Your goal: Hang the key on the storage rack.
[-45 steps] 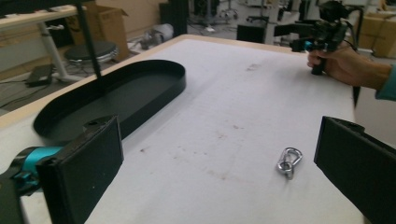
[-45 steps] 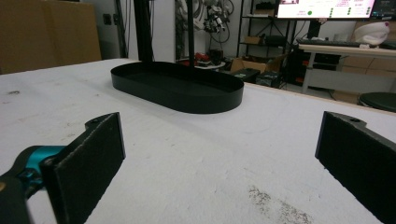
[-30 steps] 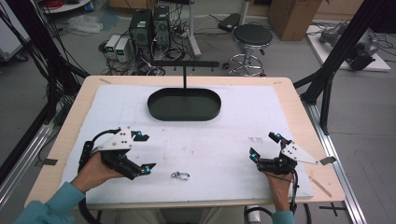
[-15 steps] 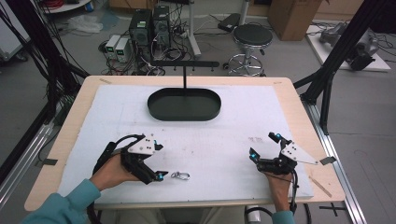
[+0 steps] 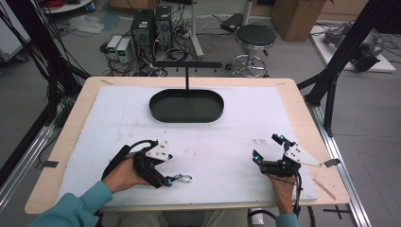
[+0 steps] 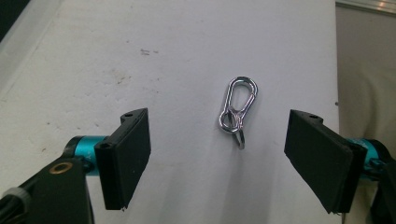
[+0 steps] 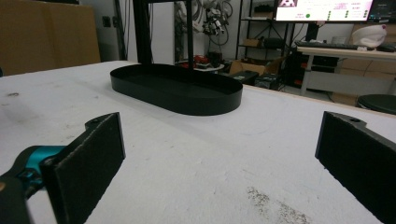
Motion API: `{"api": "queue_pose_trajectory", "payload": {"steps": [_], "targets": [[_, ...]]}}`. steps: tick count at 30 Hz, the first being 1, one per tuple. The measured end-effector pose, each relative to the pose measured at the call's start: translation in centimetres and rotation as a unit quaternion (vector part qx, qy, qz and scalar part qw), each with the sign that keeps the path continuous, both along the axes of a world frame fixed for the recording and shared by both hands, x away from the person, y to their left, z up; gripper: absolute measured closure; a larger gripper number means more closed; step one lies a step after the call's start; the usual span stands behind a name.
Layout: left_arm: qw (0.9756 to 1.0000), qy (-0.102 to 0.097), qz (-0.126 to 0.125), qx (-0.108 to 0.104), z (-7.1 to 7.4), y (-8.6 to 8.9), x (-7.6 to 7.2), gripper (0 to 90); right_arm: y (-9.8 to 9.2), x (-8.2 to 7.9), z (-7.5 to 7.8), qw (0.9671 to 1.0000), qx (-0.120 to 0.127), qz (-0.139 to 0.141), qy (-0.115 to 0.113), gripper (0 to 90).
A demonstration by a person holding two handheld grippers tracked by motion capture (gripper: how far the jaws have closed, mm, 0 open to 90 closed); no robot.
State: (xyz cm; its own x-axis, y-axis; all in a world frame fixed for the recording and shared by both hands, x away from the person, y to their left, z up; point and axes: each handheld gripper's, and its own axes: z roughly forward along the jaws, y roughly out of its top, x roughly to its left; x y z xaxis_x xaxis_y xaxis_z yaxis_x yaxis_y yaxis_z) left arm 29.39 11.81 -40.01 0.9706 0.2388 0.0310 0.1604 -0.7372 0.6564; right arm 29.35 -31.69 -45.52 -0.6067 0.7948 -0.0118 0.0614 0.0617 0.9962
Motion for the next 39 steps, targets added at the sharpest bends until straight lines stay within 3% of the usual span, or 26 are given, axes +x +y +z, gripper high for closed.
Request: {"api": "queue_pose_trajectory", "payload": {"steps": [7, 12, 17, 28, 39], "targets": [[0.9998, 0.011, -0.001, 0.019, -0.7, -1.0, 0.0, 28.0, 0.0, 0.0, 0.0, 1.0, 0.002, -0.001, 0.001, 0.7], [0.999, 0.026, -0.008, 0.036, -1.3, -1.5, 0.0, 36.8, 0.0, 0.0, 0.0, 1.0, 0.001, 0.0, -0.001, 0.8], [0.9987, 0.031, 0.0, 0.041, -1.3, -1.7, -0.2, 50.1, 0.0, 0.0, 0.0, 1.0, 0.002, -0.001, -0.001, 0.7], [0.9978, 0.044, 0.004, 0.05, -1.3, -1.8, -0.3, 68.7, 0.0, 0.0, 0.0, 1.0, 0.001, -0.001, -0.001, 0.7], [0.9972, 0.048, 0.014, 0.056, -1.3, -2.0, -0.2, 79.6, 0.0, 0.0, 0.0, 1.0, 0.003, -0.001, 0.0, 0.7]]}}
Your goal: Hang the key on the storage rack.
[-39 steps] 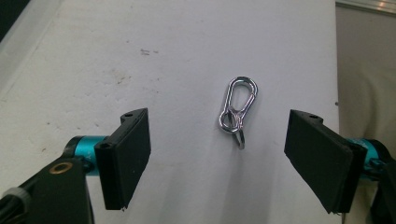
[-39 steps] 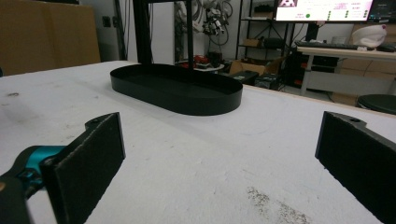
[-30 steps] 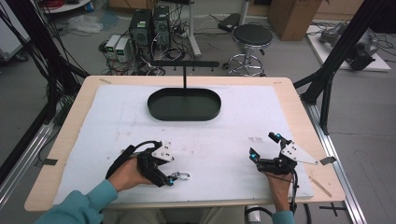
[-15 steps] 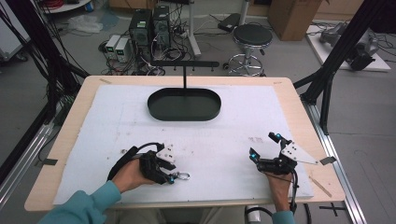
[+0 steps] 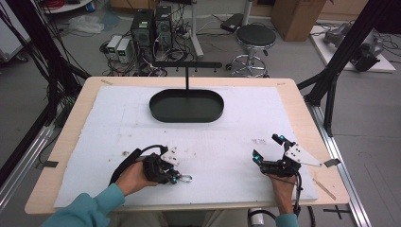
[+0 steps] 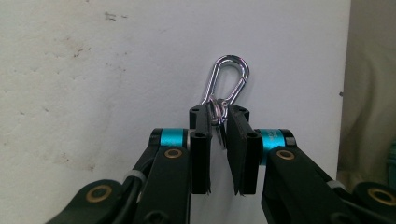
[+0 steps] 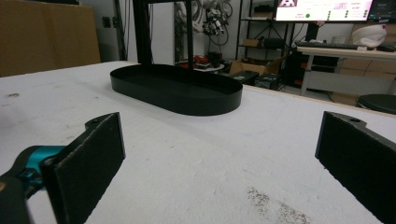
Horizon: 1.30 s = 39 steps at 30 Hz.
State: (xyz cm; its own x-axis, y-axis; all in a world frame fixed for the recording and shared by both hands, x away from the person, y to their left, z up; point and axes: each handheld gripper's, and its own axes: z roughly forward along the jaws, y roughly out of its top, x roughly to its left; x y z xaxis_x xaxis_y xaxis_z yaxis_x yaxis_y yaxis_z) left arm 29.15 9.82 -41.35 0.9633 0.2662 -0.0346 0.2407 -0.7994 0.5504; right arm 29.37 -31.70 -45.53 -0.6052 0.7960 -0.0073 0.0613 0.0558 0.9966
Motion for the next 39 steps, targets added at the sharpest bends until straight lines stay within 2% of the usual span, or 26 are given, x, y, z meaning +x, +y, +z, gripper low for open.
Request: {"api": "queue_pose_trajectory", "payload": {"steps": [8, 16, 18, 22, 25, 27, 29, 30, 31, 33, 34, 35, 36, 37, 38, 39], "targets": [[1.0, -0.004, 0.003, 0.004, 0.0, -0.1, 0.0, 86.7, 0.0, 0.0, 0.0, 1.0, 0.0, 0.0, 0.001, 0.8], [0.9999, -0.003, 0.012, 0.002, 0.1, 0.0, 0.0, 88.2, 0.0, 0.0, 0.0, 1.0, 0.0, 0.001, -0.001, 0.7], [0.9998, -0.008, 0.016, -0.005, 0.2, 0.1, 0.0, 88.3, 0.0, 0.0, 0.0, 1.0, 0.0, 0.001, 0.0, 0.7], [0.9996, -0.004, 0.021, -0.021, 0.5, 0.3, 0.1, 88.4, 0.0, 0.0, 0.0, 1.0, 0.0, 0.001, -0.001, 0.8], [0.9986, -0.011, 0.028, -0.044, 1.1, 0.8, 0.2, 88.4, 0.0, 0.0, 0.0, 1.0, 0.0, 0.001, -0.001, 0.7], [0.997, -0.028, 0.034, -0.063, 1.5, 1.2, 0.2, 88.5, 0.0, 0.0, 0.0, 1.0, -0.001, 0.001, -0.001, 0.7], [0.9945, -0.035, 0.046, -0.087, 1.9, 1.5, 0.1, 88.5, 0.0, 0.0, 0.0, 1.0, -0.001, 0.001, -0.001, 0.7], [0.9945, -0.035, 0.046, -0.087, 1.9, 1.5, 0.1, 88.5, 0.0, 0.0, 0.0, 1.0, -0.001, 0.001, -0.001, 0.7], [0.9921, -0.043, 0.052, -0.106, 2.5, 1.9, 0.2, 88.5, 0.0, 0.0, 0.0, 1.0, -0.001, 0.001, -0.001, 0.7], [0.9893, -0.043, 0.06, -0.126, 3.0, 2.4, 0.3, 88.5, 0.0, 0.0, 0.0, 1.0, -0.001, 0.0, 0.0, 0.8], [0.9893, -0.043, 0.06, -0.126, 3.0, 2.4, 0.3, 88.5, 0.0, 0.0, 0.0, 1.0, -0.001, 0.0, 0.0, 0.8], [0.9867, -0.041, 0.07, -0.141, 3.4, 2.8, 0.5, 88.5, 0.0, 0.0, 0.0, 1.0, -0.001, 0.001, 0.0, 0.8], [0.9867, -0.041, 0.07, -0.141, 3.4, 2.8, 0.5, 88.5, 0.0, 0.0, 0.0, 1.0, -0.001, 0.0, 0.0, 0.7], [0.9842, -0.046, 0.078, -0.152, 3.9, 3.2, 0.6, 88.5, 0.0, 0.0, 0.0, 1.0, 0.002, 0.0, 0.002, 0.7], [0.9834, -0.051, 0.079, -0.155, 4.1, 3.5, 0.7, 88.5, 0.0, 0.0, 0.0, 1.0, 0.002, 0.0, 0.001, 0.7], [0.9813, -0.056, 0.085, -0.163, 4.3, 3.6, 0.7, 88.5, 0.0, 0.0, 0.0, 1.0, -0.001, 0.0, 0.0, 0.8]]}}
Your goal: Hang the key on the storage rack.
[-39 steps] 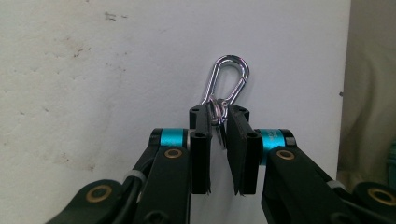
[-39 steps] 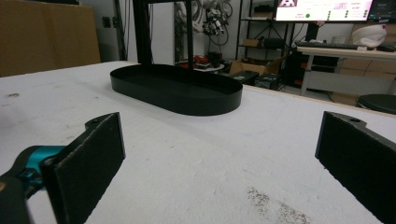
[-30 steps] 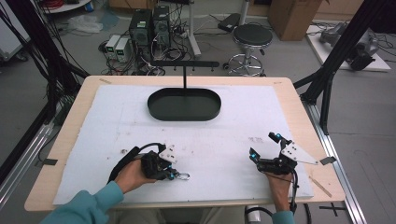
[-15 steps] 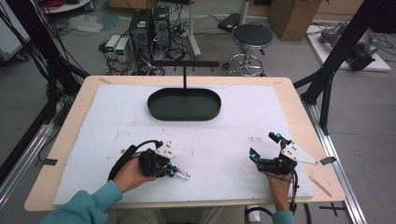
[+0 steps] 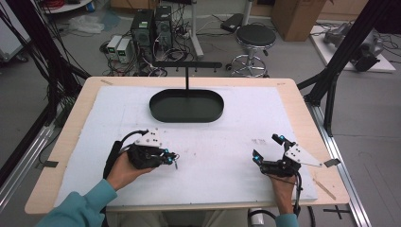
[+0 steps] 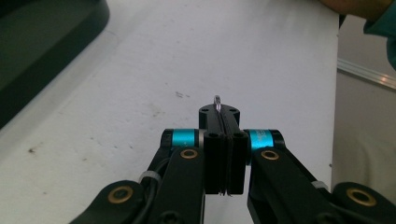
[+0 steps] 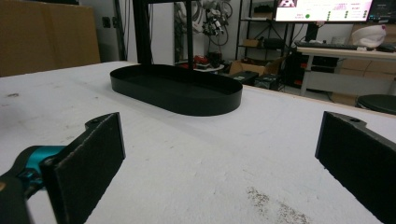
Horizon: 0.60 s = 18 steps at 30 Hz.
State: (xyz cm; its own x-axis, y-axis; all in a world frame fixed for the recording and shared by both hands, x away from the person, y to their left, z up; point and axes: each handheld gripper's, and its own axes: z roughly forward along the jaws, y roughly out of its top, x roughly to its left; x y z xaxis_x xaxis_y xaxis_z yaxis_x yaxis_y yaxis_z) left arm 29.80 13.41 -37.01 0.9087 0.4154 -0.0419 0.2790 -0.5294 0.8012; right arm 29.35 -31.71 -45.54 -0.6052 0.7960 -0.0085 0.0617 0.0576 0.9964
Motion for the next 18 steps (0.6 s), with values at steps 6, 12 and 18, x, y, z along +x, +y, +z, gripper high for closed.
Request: {"api": "queue_pose_trajectory", "payload": {"steps": [6, 12, 18], "targets": [[0.9995, -0.019, 0.011, -0.024, 2.4, 0.9, 0.6, 88.5, 0.0, 0.0, 0.0, 1.0, 0.001, 0.0, 0.0, 0.8], [0.9976, -0.042, 0.034, -0.043, 5.2, 2.3, 2.3, 88.5, 0.0, 0.0, 0.0, 1.0, 0.003, 0.0, 0.002, 0.8], [0.9959, -0.065, 0.052, -0.035, 8.2, 3.3, 4.9, 88.5, 0.0, 0.0, 0.0, 1.0, 0.001, 0.0, 0.001, 0.8]]}}
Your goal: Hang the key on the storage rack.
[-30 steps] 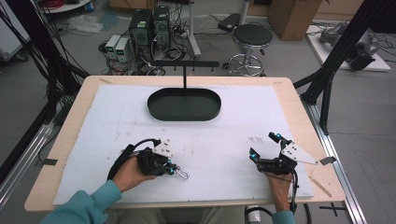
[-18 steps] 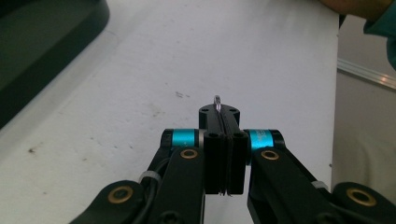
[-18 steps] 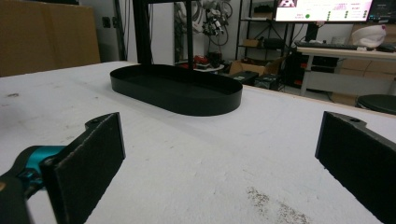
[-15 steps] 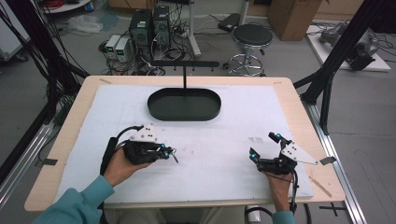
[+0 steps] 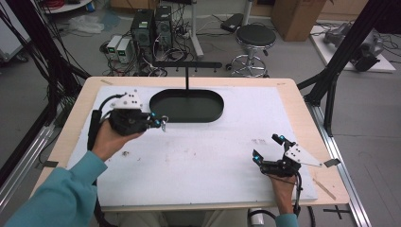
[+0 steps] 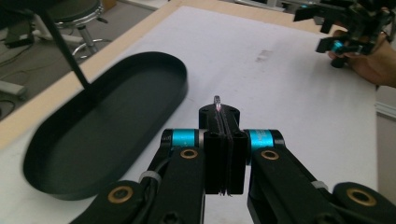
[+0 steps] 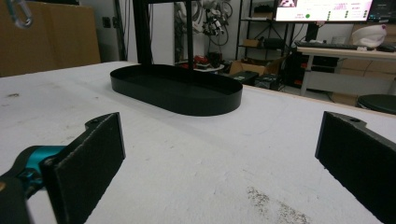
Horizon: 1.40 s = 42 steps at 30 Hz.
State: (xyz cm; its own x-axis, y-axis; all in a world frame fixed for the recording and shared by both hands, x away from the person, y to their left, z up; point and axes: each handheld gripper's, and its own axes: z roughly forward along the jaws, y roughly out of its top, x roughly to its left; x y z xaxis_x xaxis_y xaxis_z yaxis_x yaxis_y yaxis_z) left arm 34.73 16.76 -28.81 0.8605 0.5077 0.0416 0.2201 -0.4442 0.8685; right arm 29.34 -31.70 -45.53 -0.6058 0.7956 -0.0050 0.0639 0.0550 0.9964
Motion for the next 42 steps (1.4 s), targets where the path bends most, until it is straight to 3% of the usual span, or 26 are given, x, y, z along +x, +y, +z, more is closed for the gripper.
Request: {"api": "queue_pose_trajectory", "payload": {"steps": [8, 14, 22, 34, 42], "targets": [[0.9996, -0.015, 0.026, -0.001, 3.0, 0.5, 3.5, 88.5, 0.0, 0.0, 0.0, 1.0, 0.002, 0.0, 0.0, 0.8], [0.9995, -0.009, 0.03, 0.0, 4.2, 0.5, 5.2, 88.5, 0.0, 0.0, 0.0, 1.0, 0.002, 0.0, 0.0, 0.8], [0.9987, -0.004, 0.044, 0.023, 5.4, 0.4, 7.8, 88.5, 0.0, 0.0, 0.0, 1.0, 0.001, 0.0, 0.0, 0.8], [0.9974, 0.014, 0.06, 0.037, 5.5, 0.2, 11.5, 88.5, 0.0, 0.0, 0.0, 1.0, 0.002, 0.0, 0.001, 0.7], [0.9963, 0.023, 0.077, 0.032, 5.2, 0.6, 13.4, 88.5, 0.0, 0.0, 0.0, 1.0, 0.002, 0.0, 0.001, 0.7]]}}
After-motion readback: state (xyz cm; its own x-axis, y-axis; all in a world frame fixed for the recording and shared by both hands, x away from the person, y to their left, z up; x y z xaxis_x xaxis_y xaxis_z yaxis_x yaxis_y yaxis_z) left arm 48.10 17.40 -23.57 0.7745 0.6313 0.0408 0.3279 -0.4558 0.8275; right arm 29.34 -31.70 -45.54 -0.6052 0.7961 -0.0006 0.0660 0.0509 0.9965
